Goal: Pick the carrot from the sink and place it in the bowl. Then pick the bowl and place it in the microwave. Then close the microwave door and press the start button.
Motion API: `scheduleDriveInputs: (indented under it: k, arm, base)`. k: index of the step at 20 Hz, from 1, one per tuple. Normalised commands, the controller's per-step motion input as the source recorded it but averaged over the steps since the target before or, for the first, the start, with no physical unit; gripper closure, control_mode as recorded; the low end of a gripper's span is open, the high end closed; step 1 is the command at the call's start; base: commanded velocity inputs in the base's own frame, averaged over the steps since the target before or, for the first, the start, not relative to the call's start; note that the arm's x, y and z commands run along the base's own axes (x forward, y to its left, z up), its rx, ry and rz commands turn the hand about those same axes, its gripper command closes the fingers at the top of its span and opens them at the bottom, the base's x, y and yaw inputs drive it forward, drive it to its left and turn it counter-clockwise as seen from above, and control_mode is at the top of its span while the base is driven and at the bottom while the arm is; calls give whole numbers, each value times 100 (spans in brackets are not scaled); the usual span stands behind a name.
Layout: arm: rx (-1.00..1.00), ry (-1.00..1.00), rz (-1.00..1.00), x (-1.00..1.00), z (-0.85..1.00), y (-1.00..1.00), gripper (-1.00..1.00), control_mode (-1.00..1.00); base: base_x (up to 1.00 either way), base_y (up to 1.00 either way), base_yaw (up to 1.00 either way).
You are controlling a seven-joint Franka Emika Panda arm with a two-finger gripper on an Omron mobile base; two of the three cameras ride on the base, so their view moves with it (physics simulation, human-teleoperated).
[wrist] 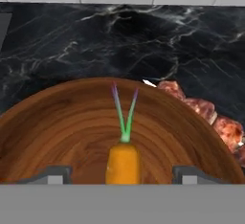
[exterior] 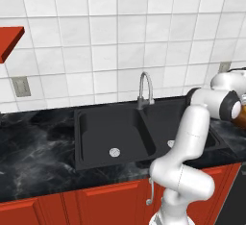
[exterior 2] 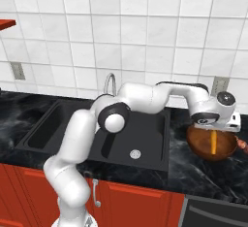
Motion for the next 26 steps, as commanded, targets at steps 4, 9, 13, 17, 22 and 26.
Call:
scheduleDriveInputs:
  k: [4,9,13,17,22,26]
  arm:
    - [-16,3,0,-32,56,64,-100,-100]
    - [-30,19,3,-35,9,96,-100,-100]
    - [-22,15,6,-45,-16,66,-100,-100]
    - [-15,14,8,-28,-21,37,-100,-100]
    - [-4,6,7,-4,-14,2,-100,-100]
    - [0,4,7,1,-10,-3,-100,-100]
  base:
    - [0,0,0]
    - [0,0,0]
    - [0,0,0]
    - [0,0,0]
    - [0,0,0]
    - [0,0,0]
